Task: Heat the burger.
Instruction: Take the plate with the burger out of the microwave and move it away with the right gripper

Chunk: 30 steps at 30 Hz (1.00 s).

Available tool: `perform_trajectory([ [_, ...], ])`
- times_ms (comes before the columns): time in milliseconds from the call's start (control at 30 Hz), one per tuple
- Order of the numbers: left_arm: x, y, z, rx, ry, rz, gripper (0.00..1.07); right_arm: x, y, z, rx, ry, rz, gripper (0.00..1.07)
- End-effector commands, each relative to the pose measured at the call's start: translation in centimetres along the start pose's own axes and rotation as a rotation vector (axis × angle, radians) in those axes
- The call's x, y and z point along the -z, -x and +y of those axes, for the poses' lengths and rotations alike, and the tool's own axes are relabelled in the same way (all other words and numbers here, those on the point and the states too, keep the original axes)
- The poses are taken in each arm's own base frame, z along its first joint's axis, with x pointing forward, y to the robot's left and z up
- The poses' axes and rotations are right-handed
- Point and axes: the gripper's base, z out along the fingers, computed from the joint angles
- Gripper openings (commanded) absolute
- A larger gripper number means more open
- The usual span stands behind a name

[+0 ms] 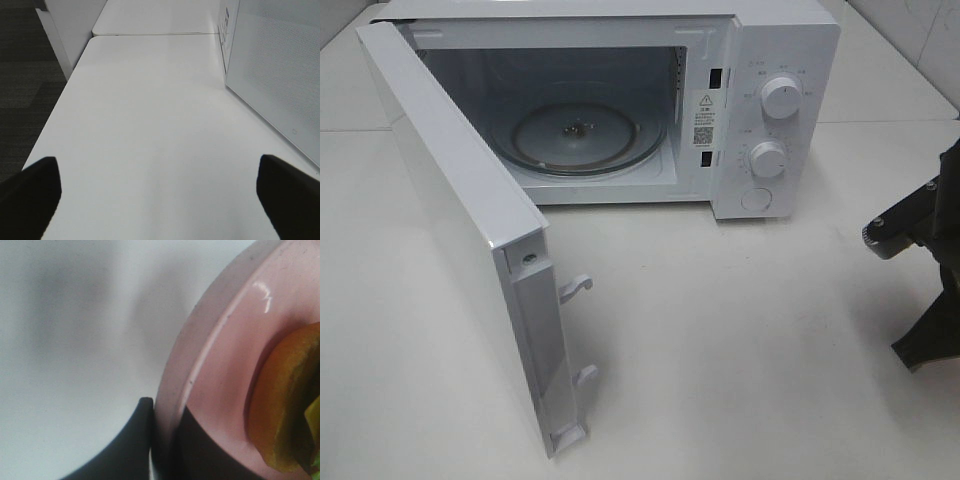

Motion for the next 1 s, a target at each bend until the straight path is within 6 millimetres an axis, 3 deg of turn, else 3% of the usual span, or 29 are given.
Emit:
perform_trajectory([
  [33, 0.2, -0.1, 0.0, 0.002, 0.003, -0.021, 1.00, -1.1, 0.2, -0.5, 0.010, -0.053, 0.006, 0.00],
  [400, 0.2, -0.1, 0.0, 0.002, 0.003, -0.021, 1.00, -4.1, 0.5, 0.6, -0.008, -0.011, 0.057, 0.00],
  [800, 0.2, -0.1, 0.0, 0.002, 0.003, -0.021, 1.00, -7.3, 0.1, 3.4, 0.039, 0.022, 0.114, 0.00],
  [1000, 0.2, -0.1, 0.0, 0.002, 0.003, -0.021, 1.00, -7.7, -0.1, 3.6, 0.033, 0.010, 0.135, 0.02],
])
